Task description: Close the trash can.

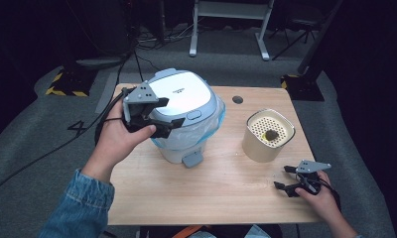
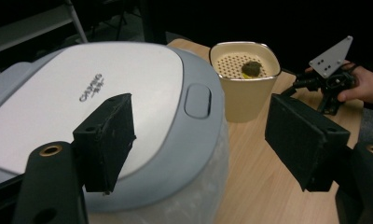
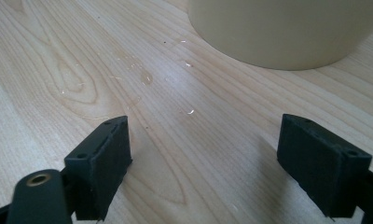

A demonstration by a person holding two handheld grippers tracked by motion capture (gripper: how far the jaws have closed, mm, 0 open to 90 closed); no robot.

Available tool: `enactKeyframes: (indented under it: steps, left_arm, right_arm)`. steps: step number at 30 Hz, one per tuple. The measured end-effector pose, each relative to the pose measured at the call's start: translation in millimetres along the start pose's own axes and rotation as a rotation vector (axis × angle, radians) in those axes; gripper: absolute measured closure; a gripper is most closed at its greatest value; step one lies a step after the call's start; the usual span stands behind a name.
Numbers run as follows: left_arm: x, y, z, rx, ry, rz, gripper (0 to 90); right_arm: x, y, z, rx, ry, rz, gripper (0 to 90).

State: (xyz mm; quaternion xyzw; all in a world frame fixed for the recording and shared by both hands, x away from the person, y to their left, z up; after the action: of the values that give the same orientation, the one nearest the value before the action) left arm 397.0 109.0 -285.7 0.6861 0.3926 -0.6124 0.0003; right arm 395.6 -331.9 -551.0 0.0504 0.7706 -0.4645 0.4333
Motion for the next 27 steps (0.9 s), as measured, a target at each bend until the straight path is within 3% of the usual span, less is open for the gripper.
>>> enactKeyframes:
  steps: [10,15,19,27]
  left_arm:
    - [41.0,-29.4,13.0,-0.037,0.014,-0.01,22.1]
    - [68.4,-37.5,18.1,-0.034,-0.01,-0.026,20.6]
    - [92.1,-39.4,21.1,-0.04,-0.041,-0.068,20.4]
    - [137.0,-39.2,20.1,-0.074,-0.093,-0.1,20.3]
  right_arm:
    - [-2.0,1.9,1.3,0.0,-0.002,0.0,17.4]
    - [-2.0,1.9,1.3,0.002,-0.003,0.0,17.3]
    - [-2.0,1.9,1.3,0.002,-0.004,0.0,17.3]
    - [-1.8,1.8,1.2,0.002,-0.003,0.0,17.3]
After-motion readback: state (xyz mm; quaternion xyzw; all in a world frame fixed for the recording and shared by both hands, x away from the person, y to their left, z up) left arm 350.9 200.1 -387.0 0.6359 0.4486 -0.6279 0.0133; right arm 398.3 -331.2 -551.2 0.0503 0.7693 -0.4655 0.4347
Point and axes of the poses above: each handheld gripper's, and its own axes: y roughly forward along the jaws, x roughly out of its underside, z roughly to its right, the point moved 7 cm from there along y, roughly forward along the jaws, and after that the axes turned 15 degrees about y, right-handed, at the moved point
